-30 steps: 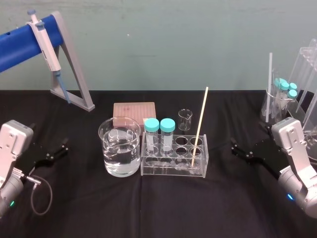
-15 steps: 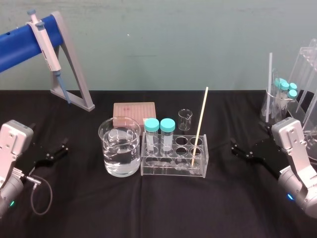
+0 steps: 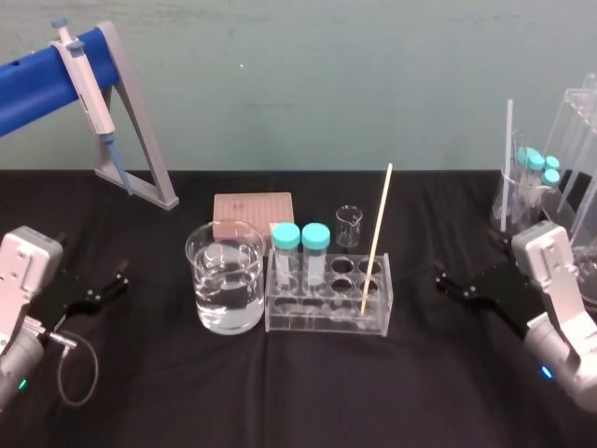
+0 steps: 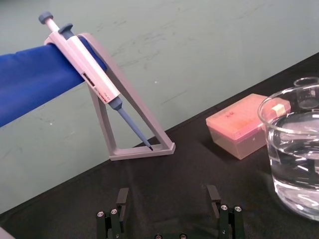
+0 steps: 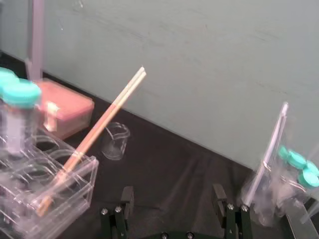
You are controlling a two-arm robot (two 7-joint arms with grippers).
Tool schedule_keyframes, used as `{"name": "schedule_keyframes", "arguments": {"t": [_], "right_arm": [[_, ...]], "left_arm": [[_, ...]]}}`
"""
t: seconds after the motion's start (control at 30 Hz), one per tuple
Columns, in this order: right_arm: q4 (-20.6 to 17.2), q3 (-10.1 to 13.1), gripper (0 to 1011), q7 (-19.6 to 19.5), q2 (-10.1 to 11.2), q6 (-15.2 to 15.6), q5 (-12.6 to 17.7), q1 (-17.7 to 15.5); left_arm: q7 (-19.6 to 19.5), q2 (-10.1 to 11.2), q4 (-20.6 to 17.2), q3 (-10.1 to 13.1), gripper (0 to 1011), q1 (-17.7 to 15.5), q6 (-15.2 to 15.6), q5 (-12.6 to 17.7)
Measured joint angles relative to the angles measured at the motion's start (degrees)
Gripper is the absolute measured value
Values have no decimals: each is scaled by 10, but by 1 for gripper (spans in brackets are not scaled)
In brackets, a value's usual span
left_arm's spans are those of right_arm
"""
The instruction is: Hold the thermometer with one hand and immerse one end into the beaker, then reinsert it into the test tube rack.
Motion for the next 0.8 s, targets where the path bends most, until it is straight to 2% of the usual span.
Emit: {"name": "schedule_keyframes", "arguments": {"t": [0.03,0.13,0.17,0.23,0.27,0.33,0.43,0.53,0.57,0.63,0.67,0.77,0.8], "right_arm": [[-27,8,1002,0,5,11,5,-10],[-67,20,1002,-3,12,29,13,-25],[-96,30,1002,-6,17,42,19,-39],[-125,41,1002,-9,23,56,28,-55],[-153,53,1002,-12,28,69,39,-71],[-181,67,1002,-13,32,81,55,-90],[-237,102,1002,-15,35,104,95,-129],[-262,122,1002,-15,32,114,124,-147],[-277,138,1003,-13,26,124,150,-158],[-290,153,1002,-10,17,138,180,-165],[-298,166,1002,-6,7,156,213,-167],[-301,182,1002,-1,-14,187,263,-164],[-298,190,1002,3,-29,214,300,-155]], "left_arm": [[0,0,0,0,1004,0,0,0],[0,0,0,0,1004,0,0,0],[0,0,0,0,1004,0,0,0],[0,0,0,0,1004,0,0,0],[0,0,0,0,1004,0,0,0],[0,0,0,0,1004,0,0,0],[0,0,0,0,1004,0,0,0],[0,0,0,0,1004,0,0,0],[0,0,0,0,1004,0,0,0],[0,0,0,0,1004,0,0,0],[0,0,0,0,1004,0,0,0],[0,0,0,0,1004,0,0,0],[0,0,0,0,1004,0,0,0]]}}
